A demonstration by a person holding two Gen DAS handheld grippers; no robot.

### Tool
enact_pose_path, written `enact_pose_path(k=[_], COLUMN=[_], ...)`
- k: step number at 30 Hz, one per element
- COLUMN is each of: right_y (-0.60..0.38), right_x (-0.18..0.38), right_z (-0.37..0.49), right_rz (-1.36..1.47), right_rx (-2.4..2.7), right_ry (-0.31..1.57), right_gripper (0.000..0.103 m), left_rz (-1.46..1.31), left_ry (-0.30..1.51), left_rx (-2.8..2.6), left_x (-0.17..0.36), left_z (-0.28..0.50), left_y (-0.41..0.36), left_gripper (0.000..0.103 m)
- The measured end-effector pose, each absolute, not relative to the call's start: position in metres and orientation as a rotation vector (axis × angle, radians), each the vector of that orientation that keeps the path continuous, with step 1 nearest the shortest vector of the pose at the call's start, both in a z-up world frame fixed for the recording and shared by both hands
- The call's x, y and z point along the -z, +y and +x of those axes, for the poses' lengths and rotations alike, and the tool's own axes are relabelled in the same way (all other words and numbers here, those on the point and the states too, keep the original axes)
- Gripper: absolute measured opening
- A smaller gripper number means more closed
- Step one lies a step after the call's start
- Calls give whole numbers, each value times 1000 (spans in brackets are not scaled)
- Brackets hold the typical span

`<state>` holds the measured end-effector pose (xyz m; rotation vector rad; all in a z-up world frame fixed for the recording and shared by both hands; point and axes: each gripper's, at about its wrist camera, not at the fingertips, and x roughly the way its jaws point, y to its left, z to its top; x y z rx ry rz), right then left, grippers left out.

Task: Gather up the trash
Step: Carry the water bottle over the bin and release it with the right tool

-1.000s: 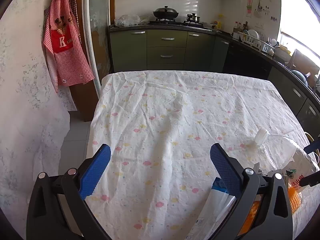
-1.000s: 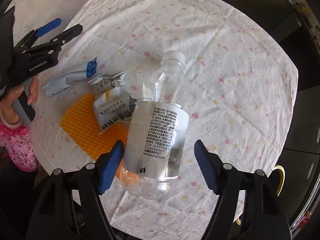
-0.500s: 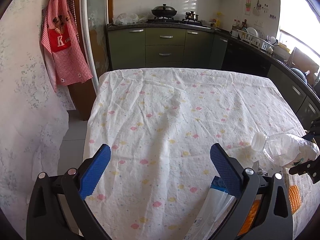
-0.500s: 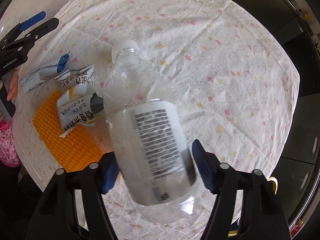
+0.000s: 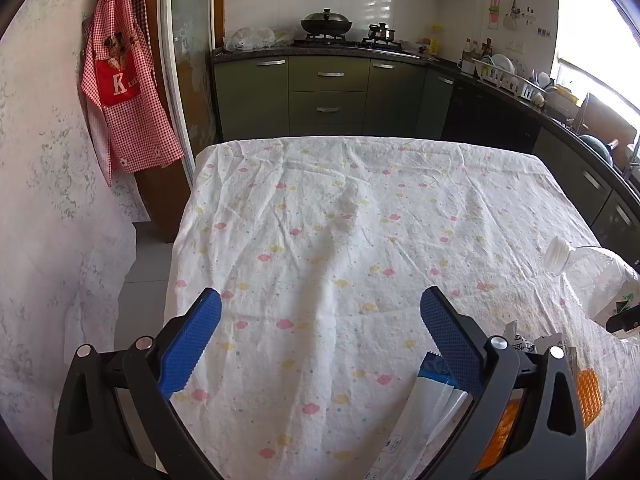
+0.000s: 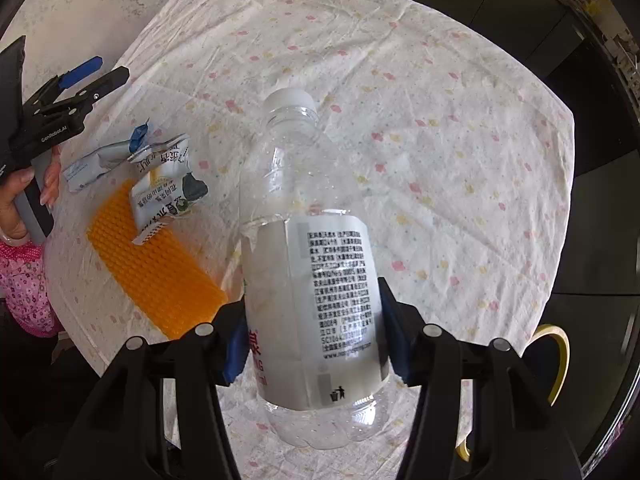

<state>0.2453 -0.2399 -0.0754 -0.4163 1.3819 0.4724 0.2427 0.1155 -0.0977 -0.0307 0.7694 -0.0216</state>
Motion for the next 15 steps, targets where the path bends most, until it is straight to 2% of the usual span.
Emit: enact_pose_path(k=[8, 15], right_y=[-302, -443], right_x=[46, 44], right_z=[236, 224], right_rz=[-274, -83], right_rx=[-369, -71], right_ry=[1328, 1355], right_gripper=[53, 54], left_rz=[-54, -56], left_ry=[746, 717], left_rx=[43, 67], left_x=[93, 89], left_z=[240, 236], left_y=[116, 112], left_gripper=[98, 98])
